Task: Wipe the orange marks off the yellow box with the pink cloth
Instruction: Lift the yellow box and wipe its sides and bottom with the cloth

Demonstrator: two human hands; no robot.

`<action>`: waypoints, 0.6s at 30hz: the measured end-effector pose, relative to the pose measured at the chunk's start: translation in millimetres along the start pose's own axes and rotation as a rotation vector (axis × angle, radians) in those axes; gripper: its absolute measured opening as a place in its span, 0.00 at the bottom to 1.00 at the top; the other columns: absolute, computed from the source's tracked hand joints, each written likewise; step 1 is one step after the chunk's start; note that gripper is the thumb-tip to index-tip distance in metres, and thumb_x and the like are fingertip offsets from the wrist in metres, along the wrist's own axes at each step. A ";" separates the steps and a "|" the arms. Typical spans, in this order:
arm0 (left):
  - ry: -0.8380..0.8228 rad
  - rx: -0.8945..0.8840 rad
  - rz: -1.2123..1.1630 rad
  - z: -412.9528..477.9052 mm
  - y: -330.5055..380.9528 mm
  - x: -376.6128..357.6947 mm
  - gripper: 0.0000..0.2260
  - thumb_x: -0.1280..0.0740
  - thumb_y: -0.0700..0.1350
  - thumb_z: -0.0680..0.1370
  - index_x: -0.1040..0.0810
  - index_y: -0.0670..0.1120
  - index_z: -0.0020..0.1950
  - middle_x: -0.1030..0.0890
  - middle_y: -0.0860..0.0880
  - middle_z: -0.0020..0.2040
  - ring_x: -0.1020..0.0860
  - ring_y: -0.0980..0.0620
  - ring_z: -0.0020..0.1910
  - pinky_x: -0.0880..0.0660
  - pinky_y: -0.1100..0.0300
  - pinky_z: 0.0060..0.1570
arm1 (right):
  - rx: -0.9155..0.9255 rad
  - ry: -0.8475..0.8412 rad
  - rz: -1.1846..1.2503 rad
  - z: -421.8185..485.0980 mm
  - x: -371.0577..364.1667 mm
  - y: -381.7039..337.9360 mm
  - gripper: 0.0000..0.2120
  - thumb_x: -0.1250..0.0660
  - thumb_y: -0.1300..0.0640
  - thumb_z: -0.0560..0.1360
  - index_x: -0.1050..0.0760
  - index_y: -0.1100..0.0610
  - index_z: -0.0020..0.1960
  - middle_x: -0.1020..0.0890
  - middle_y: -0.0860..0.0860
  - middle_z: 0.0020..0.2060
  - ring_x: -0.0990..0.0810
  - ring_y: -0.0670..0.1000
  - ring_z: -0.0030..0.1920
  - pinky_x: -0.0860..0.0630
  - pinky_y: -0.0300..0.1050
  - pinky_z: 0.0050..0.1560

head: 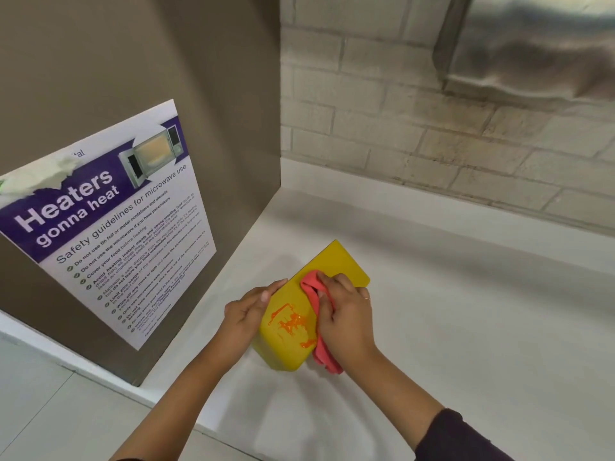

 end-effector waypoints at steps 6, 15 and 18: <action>-0.010 -0.035 0.076 -0.4 -4.4 -2.6 0.15 0.45 0.61 0.77 0.24 0.67 0.60 0.21 0.56 0.61 0.25 0.53 0.64 0.33 0.41 0.67 | 0.241 -0.143 -0.035 -17.1 6.2 3.7 0.18 0.43 0.55 0.76 0.24 0.57 0.61 0.20 0.51 0.44 0.23 0.53 0.40 0.38 0.43 0.44; -0.008 -0.030 0.121 -0.9 -9.4 -2.3 0.22 0.47 0.73 0.71 0.27 0.70 0.60 0.23 0.56 0.61 0.28 0.46 0.65 0.34 0.39 0.67 | 0.082 -0.037 -0.029 8.4 10.7 20.9 0.15 0.42 0.56 0.77 0.22 0.55 0.59 0.17 0.51 0.50 0.22 0.50 0.47 0.37 0.42 0.48; 0.006 -0.049 0.129 -2.4 -7.9 -5.0 0.19 0.48 0.69 0.73 0.27 0.70 0.60 0.23 0.56 0.61 0.29 0.45 0.66 0.36 0.39 0.68 | 0.108 -0.055 0.068 2.9 5.8 7.3 0.18 0.46 0.52 0.78 0.22 0.54 0.60 0.17 0.49 0.49 0.24 0.46 0.47 0.37 0.41 0.47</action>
Point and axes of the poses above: each hand's wrist, its own z-axis towards the middle knuckle, its own x-axis out of the back of the hand, y = z × x, the point moved 2 cm from there along z, towards the middle knuckle
